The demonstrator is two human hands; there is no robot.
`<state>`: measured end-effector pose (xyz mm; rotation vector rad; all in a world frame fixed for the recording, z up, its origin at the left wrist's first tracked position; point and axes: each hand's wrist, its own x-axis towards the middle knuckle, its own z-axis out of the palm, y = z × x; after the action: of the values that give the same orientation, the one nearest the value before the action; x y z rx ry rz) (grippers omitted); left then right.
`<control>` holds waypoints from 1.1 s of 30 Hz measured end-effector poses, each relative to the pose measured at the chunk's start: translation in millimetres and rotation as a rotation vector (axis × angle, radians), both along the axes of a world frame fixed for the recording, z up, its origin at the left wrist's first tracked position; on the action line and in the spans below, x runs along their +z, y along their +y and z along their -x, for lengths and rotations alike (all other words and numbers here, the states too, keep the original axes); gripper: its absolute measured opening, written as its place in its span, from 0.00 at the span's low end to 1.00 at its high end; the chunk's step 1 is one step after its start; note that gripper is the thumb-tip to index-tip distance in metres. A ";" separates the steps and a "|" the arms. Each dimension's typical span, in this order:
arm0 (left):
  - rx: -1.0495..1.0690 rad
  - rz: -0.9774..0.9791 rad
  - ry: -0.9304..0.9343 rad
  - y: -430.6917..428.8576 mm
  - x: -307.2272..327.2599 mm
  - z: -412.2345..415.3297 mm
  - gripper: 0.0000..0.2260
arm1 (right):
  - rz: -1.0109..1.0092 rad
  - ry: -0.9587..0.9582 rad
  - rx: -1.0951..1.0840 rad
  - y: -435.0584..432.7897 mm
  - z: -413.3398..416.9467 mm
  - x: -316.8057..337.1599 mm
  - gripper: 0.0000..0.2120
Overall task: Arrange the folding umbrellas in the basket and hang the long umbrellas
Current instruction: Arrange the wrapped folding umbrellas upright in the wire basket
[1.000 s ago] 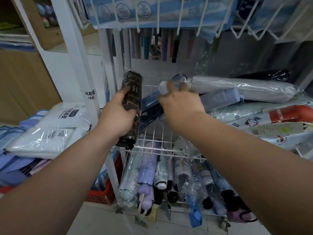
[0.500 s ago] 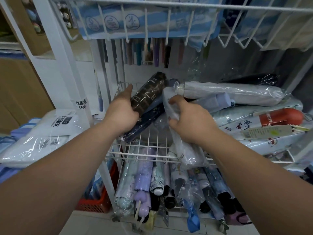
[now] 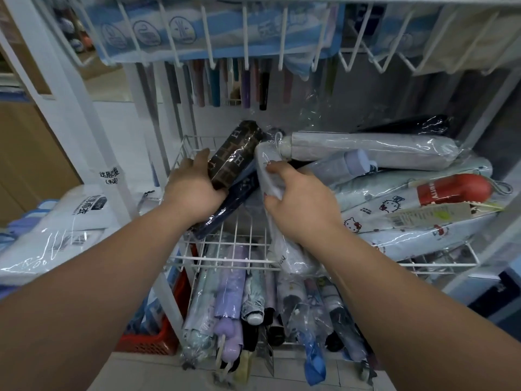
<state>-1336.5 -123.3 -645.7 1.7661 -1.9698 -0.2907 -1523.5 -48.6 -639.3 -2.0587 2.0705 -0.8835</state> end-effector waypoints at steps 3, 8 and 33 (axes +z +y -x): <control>-0.030 0.048 -0.072 1.1 -6.8 1.1 0.41 | 0.005 0.039 0.055 5.2 0.3 10.3 0.25; -0.025 0.169 -0.095 0.6 -12.9 7.4 0.37 | 0.167 0.341 0.079 26.0 13.8 58.4 0.26; -0.346 -0.245 1.109 89.1 101.5 169.8 0.26 | 0.085 -0.111 -0.222 50.6 163.2 114.5 0.20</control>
<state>-1506.3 -34.2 -544.2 0.9491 -1.3763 -1.3324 -1686.7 2.0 -524.7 -1.7944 2.2684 -1.1086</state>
